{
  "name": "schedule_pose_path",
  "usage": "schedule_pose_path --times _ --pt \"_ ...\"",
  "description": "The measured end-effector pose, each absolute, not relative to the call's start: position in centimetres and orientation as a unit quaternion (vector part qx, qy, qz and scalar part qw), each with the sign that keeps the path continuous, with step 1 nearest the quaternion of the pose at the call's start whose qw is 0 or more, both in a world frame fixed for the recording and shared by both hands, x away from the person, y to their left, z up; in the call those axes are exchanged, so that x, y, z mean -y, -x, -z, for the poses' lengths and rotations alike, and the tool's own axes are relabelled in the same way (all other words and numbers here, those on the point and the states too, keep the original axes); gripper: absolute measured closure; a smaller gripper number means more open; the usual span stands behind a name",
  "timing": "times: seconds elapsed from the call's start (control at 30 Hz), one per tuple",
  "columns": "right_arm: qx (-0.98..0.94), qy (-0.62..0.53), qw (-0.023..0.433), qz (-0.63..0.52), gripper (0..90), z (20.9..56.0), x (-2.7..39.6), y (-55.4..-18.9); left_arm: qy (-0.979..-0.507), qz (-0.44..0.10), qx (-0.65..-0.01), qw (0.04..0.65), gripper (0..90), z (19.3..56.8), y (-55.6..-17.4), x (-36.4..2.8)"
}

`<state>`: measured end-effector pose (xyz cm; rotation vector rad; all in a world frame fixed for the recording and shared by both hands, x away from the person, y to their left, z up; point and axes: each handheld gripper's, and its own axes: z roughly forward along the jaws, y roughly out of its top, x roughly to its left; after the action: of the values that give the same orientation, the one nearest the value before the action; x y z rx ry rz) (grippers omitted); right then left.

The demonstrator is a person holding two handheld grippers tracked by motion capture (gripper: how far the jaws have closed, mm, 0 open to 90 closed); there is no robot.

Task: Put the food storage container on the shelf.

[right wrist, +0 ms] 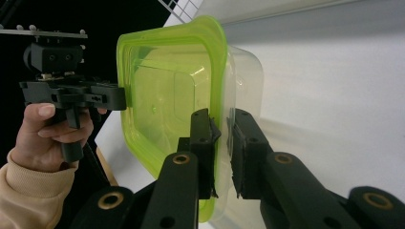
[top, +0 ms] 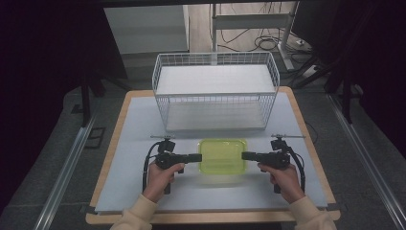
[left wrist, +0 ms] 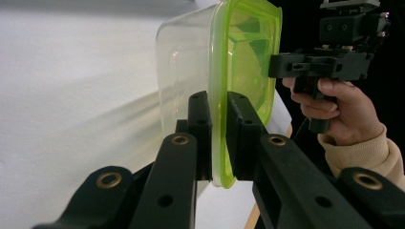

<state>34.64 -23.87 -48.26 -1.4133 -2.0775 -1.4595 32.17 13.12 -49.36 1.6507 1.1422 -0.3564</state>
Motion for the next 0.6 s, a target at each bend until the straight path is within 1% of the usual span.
schedule_pose_path --times 0.37,0.6 --pt "0.71 0.472 0.109 0.511 80.5 46.9 23.6 -34.8 -0.686 0.14 -0.472 0.536 82.2 47.9 -32.1 -13.7" --pt "0.716 0.461 0.099 0.515 80.4 45.2 22.7 -35.1 -0.683 0.128 -0.469 0.544 82.4 46.4 -32.3 -14.4"
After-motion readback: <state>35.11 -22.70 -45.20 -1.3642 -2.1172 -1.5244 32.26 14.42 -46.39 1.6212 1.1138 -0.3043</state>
